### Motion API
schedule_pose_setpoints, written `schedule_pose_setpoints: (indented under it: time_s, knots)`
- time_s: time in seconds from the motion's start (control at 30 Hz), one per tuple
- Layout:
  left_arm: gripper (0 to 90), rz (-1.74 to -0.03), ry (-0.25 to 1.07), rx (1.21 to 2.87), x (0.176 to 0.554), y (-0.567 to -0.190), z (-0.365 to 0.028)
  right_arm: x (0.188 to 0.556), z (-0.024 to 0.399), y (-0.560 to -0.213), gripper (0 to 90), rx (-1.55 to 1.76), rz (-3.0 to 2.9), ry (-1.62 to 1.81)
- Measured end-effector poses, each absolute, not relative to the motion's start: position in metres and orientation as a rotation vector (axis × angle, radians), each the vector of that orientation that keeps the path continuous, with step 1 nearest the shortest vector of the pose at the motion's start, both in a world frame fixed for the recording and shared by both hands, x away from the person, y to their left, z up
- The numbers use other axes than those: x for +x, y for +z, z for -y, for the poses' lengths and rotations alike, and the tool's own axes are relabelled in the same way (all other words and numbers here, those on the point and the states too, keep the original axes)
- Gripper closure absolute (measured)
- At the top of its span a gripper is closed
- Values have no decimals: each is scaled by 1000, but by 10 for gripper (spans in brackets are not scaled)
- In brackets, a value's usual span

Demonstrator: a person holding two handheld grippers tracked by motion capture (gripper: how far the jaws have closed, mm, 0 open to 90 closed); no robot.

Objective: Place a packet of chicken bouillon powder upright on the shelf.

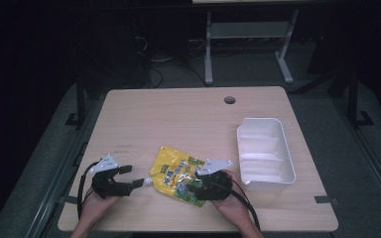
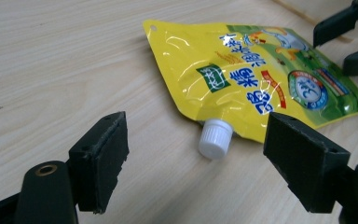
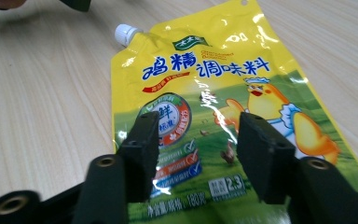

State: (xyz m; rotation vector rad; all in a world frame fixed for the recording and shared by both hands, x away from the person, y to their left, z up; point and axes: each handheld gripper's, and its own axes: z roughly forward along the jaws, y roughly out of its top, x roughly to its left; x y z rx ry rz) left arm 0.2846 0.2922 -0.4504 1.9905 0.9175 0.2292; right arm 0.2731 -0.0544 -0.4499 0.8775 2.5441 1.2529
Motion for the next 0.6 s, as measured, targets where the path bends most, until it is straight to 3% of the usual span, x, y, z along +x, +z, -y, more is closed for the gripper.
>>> schedule_pose_setpoints:
  time_s: [0.1, 0.33, 0.6]
  knots:
    - [213, -928, 231, 1989, 290, -448, -290, 274, 47, -452, 563, 878, -2573, 1219]
    - [234, -999, 174, 1944, 313, -442, -279, 270, 42, -454, 622, 827, -2584, 1154]
    - [316, -1064, 104, 2071, 344, -444, -250, 266, 39, -456, 648, 780, -2550, 1117]
